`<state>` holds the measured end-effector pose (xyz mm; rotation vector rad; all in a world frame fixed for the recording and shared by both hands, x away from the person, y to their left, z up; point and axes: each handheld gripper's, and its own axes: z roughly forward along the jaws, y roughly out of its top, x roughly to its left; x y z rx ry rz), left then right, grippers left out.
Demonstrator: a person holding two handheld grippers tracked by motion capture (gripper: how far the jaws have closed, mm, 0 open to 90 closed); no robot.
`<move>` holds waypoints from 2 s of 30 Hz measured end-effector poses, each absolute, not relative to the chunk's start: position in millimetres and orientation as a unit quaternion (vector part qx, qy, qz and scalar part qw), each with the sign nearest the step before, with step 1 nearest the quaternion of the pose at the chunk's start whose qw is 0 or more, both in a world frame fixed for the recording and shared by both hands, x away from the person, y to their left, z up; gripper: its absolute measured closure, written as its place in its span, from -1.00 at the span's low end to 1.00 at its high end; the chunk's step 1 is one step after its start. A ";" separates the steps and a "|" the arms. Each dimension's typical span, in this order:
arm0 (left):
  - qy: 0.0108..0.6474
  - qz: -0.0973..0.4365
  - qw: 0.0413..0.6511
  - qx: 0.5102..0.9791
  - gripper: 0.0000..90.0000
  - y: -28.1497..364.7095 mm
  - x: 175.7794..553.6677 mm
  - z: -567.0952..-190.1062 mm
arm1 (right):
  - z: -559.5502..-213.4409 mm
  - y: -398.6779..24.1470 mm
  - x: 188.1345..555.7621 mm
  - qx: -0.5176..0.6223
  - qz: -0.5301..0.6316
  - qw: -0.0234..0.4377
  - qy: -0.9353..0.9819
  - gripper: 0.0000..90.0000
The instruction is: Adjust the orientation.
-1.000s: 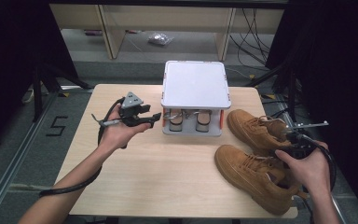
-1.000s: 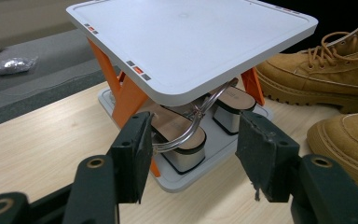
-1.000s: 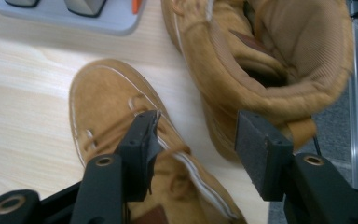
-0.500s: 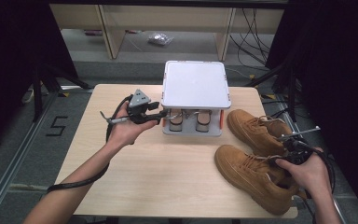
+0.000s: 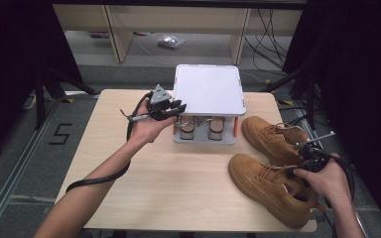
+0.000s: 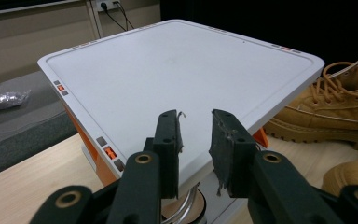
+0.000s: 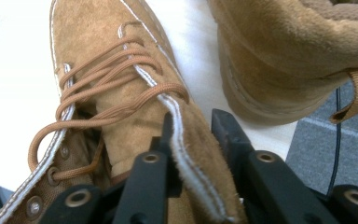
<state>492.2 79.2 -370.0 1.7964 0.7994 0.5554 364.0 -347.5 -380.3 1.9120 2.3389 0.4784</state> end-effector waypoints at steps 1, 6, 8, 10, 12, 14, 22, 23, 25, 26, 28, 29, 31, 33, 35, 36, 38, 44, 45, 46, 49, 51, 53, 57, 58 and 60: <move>0.335 0.233 0.522 0.749 0.61 78.5 494.0 -370.6 | -380.4 -350.1 365.6 0.611 0.157 0.046 0.775 0.75; 0.342 0.235 0.514 0.751 0.69 73.3 504.8 -375.4 | -377.1 -352.9 365.6 0.641 0.158 0.001 0.751 0.82; 0.342 0.239 0.509 0.753 0.71 71.2 507.6 -377.0 | -377.9 -352.8 364.5 0.651 0.163 -0.005 0.742 0.82; 0.344 0.244 0.505 0.753 0.78 69.7 509.3 -378.0 | -378.6 -356.9 362.1 0.645 0.175 -0.012 0.744 0.83; 0.345 0.246 0.503 0.753 0.80 68.4 511.8 -379.8 | -377.3 -355.4 360.5 0.655 0.180 -0.025 0.734 0.84; 0.348 0.252 0.495 0.755 0.84 68.3 513.9 -381.9 | -377.5 -358.0 360.3 0.639 0.189 -0.011 0.746 0.84; 0.361 0.257 0.497 0.747 0.99 70.3 515.8 -385.6 | -370.3 -352.0 357.0 0.642 0.199 -0.027 0.740 0.85; 0.361 0.256 0.498 0.746 0.99 70.7 515.9 -385.9 | -370.0 -351.9 356.6 0.643 0.203 -0.023 0.738 0.85; 0.363 0.252 0.501 0.744 0.99 71.6 516.1 -386.4 | -369.1 -350.0 354.8 0.649 0.216 -0.026 0.729 0.85; 0.364 0.251 0.501 0.744 0.99 71.8 516.1 -386.5 | -367.2 -348.5 353.7 0.653 0.215 -0.033 0.725 0.85; 0.362 0.254 0.501 0.744 0.99 71.4 515.8 -386.9 | -364.4 -346.7 351.6 0.650 0.223 -0.033 0.725 0.86; 0.360 0.258 0.500 0.744 0.99 71.1 515.5 -387.0 | -364.4 -346.7 351.6 0.650 0.223 -0.033 0.725 0.86; 0.358 0.260 0.500 0.745 0.99 70.7 515.3 -387.1 | -364.2 -348.7 352.5 0.635 0.230 -0.023 0.737 0.86; 0.358 0.258 0.499 0.746 0.99 71.1 515.7 -386.7 | -363.3 -349.0 353.1 0.636 0.230 -0.017 0.737 0.86; 0.357 0.258 0.498 0.747 0.99 71.0 515.7 -386.6 | -361.4 -349.5 353.2 0.635 0.242 -0.020 0.733 0.86; 0.357 0.258 0.498 0.747 0.99 70.9 515.7 -386.6 | -360.1 -349.2 353.0 0.638 0.241 -0.021 0.731 0.86; 0.357 0.259 0.498 0.747 0.99 70.9 515.7 -386.7 | -356.6 -351.5 352.2 0.635 0.252 -0.018 0.730 0.86; 0.356 0.260 0.498 0.747 0.99 70.6 515.6 -386.6 | -347.7 -351.0 349.0 0.643 0.269 -0.026 0.717 0.87; 0.356 0.260 0.498 0.747 0.99 70.5 515.5 -386.7 | -346.9 -351.9 348.7 0.636 0.275 -0.025 0.721 0.87; 0.356 0.260 0.498 0.747 0.99 70.6 515.6 -386.7 | -344.6 -349.1 347.4 0.649 0.277 -0.036 0.708 0.87; 0.356 0.259 0.496 0.748 0.99 70.7 515.7 -386.3 | -342.0 -350.8 347.8 0.634 0.288 -0.029 0.717 0.87; 0.355 0.260 0.496 0.748 0.99 70.6 515.7 -386.4 | -339.3 -350.2 348.0 0.632 0.294 -0.030 0.717 0.87; 0.355 0.259 0.497 0.749 0.99 70.8 515.9 -386.3 | -336.6 -346.5 347.5 0.643 0.294 -0.035 0.706 0.87; 0.355 0.258 0.495 0.750 0.99 70.8 516.1 -385.7 | -332.8 -347.4 349.6 0.628 0.300 -0.027 0.718 0.87; 0.355 0.258 0.494 0.750 0.99 70.7 516.2 -385.6 | -332.3 -347.2 350.0 0.628 0.302 -0.025 0.716 0.87; 0.356 0.258 0.494 0.750 0.99 70.6 516.3 -385.6 | -330.3 -344.7 349.7 0.641 0.308 -0.040 0.702 0.87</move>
